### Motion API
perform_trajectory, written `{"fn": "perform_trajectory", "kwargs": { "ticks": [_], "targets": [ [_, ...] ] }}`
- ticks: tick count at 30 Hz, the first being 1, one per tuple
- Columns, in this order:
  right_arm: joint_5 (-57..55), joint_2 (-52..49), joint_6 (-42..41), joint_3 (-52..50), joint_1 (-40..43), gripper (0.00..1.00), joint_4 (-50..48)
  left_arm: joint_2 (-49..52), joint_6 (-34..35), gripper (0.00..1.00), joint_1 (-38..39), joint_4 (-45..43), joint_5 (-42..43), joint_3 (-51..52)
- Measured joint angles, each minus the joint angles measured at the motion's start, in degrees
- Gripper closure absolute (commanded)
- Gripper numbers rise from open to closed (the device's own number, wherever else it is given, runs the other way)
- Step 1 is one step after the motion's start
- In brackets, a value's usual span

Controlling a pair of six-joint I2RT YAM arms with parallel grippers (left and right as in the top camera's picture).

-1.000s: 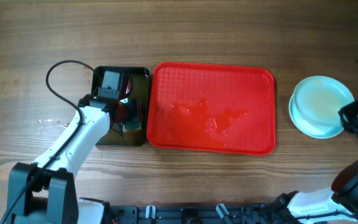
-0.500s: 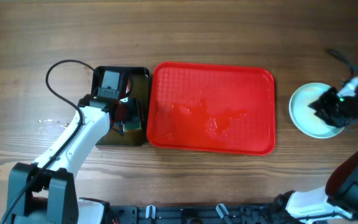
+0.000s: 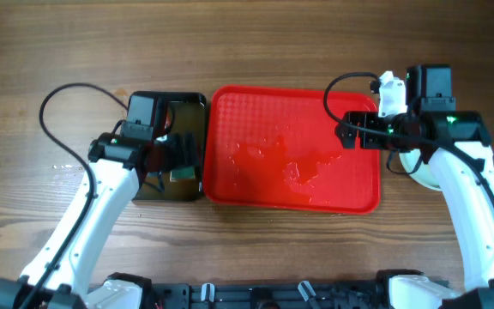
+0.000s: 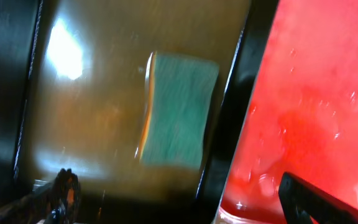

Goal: Clean dirty plates on tray and stack at the side
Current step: 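Lower the plate onto the plate stack and open the right gripper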

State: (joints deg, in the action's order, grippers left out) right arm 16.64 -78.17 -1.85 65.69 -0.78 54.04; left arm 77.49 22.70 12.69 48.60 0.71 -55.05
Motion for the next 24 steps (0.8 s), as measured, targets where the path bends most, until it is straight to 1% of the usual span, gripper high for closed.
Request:
{"fn": "perform_trajectory", "kwargs": {
  "ticks": [2,4,5,6,7,10,12,16,19,24],
  "targets": [
    [-0.61,3.19,-0.24,-1.55,-0.63,0.01,-0.7,-1.84,1.14,0.0,0.0,2.19,0.0,0.0],
    [-1.97,8.26,-1.18,-4.63,-1.42,0.0,-1.68,-6.36,1.92,0.0,0.57,3.19,-0.24,0.57],
    [-2.62,11.91,-1.57,-6.95,-2.01,0.0,-3.06,-9.35,2.1,0.0,1.33,2.67,-0.74,1.33],
    [-3.21,17.4,-1.95,-9.86,-2.82,0.01,-3.56,-14.86,2.12,0.0,2.89,2.6,-1.27,2.95],
    [-3.48,20.44,-1.97,-11.21,-3.21,0.01,-4.52,-15.61,2.12,0.0,3.1,2.64,-1.33,3.15],
    [-4.83,33.05,-1.97,-14.88,-3.69,0.01,-4.85,-31.08,2.34,0.0,8.04,1.38,-3.67,9.46],
    [-5.2,37.79,-1.97,-14.95,-3.69,0.01,-5.11,-39.28,2.54,0.0,8.76,1.33,-4.52,10.56],
    [-5.16,39.65,-5.53,-14.95,-3.69,0.0,-4.04,-43.89,2.54,0.0,8.76,1.64,-5.38,10.86],
    [-5.16,39.01,-7.45,-14.99,-3.69,0.01,-3.8,-44.09,2.54,0.0,8.76,2.05,-5.4,11.19],
    [-5.16,35.87,-8.26,-14.99,-3.69,0.01,-3.78,-44.09,2.54,0.0,8.76,2.05,-5.42,11.26]
  ]
}}
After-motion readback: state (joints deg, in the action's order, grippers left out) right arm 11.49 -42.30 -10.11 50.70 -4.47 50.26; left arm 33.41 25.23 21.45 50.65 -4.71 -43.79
